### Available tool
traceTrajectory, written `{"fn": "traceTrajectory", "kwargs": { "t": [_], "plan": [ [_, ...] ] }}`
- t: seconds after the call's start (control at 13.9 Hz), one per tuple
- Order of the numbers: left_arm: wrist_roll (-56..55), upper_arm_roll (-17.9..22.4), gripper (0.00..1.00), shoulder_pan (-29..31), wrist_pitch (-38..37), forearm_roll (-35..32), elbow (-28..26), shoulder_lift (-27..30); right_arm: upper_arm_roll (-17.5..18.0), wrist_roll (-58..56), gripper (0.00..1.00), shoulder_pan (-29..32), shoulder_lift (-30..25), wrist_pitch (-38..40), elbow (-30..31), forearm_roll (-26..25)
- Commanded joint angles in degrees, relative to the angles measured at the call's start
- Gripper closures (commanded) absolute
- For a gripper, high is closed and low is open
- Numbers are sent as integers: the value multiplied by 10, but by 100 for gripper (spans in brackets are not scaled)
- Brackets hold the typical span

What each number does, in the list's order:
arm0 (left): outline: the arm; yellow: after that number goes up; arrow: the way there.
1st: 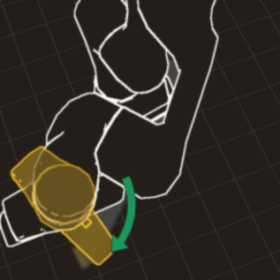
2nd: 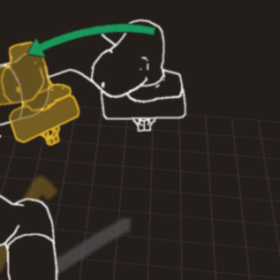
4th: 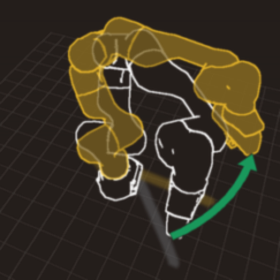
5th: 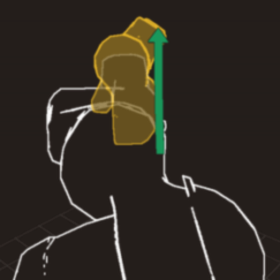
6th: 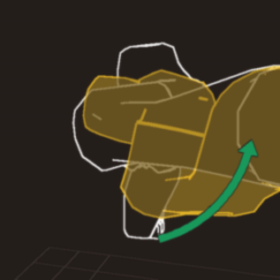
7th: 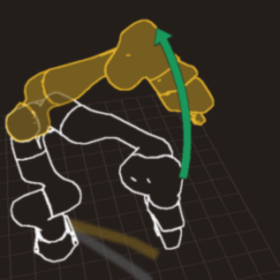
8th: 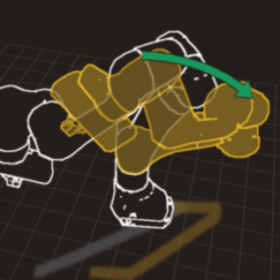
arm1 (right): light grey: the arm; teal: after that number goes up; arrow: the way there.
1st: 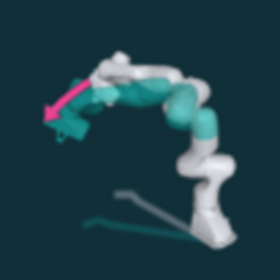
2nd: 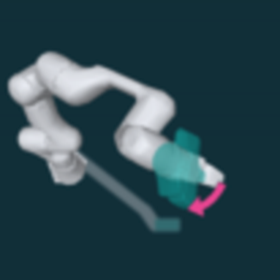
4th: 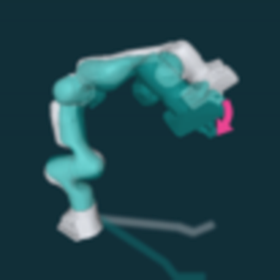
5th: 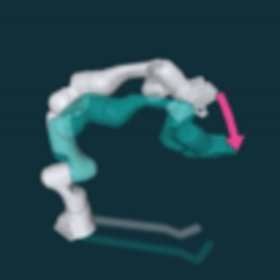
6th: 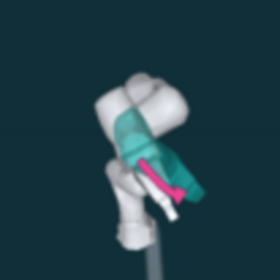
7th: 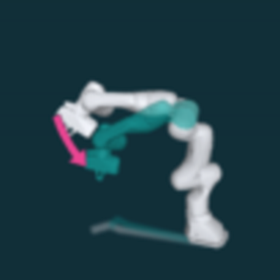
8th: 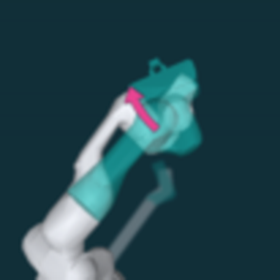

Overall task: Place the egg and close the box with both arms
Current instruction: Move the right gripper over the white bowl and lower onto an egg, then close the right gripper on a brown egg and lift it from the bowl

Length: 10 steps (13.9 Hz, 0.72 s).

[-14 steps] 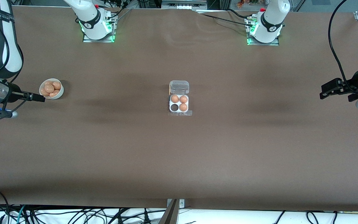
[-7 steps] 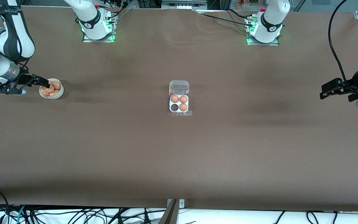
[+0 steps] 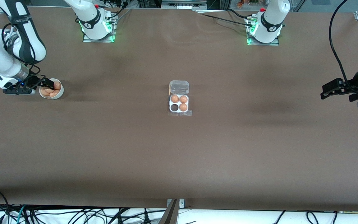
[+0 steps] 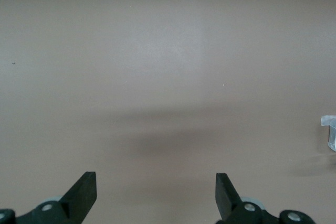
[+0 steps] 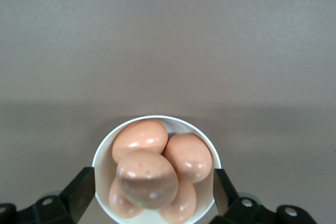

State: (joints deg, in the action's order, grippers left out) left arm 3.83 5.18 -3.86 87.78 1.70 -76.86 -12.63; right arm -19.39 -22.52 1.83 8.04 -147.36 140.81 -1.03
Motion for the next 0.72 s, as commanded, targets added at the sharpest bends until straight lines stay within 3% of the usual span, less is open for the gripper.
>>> {"fn": "traceTrajectory", "kwargs": {
  "t": [0.0, 0.43, 0.65],
  "plan": [
    [-5, -1, 0, 1, -4, -7, 5, 1, 1, -29, 7, -1, 12, -9, 2, -1],
    [-5, -1, 0, 1, -4, -7, 4, 1, 8, -45, 40, -2, 8, 3, 1, -1],
    [-5, -1, 0, 1, -4, -7, 4, 1, 10, -45, 47, -2, 8, 10, 0, 0]
  ]
}}
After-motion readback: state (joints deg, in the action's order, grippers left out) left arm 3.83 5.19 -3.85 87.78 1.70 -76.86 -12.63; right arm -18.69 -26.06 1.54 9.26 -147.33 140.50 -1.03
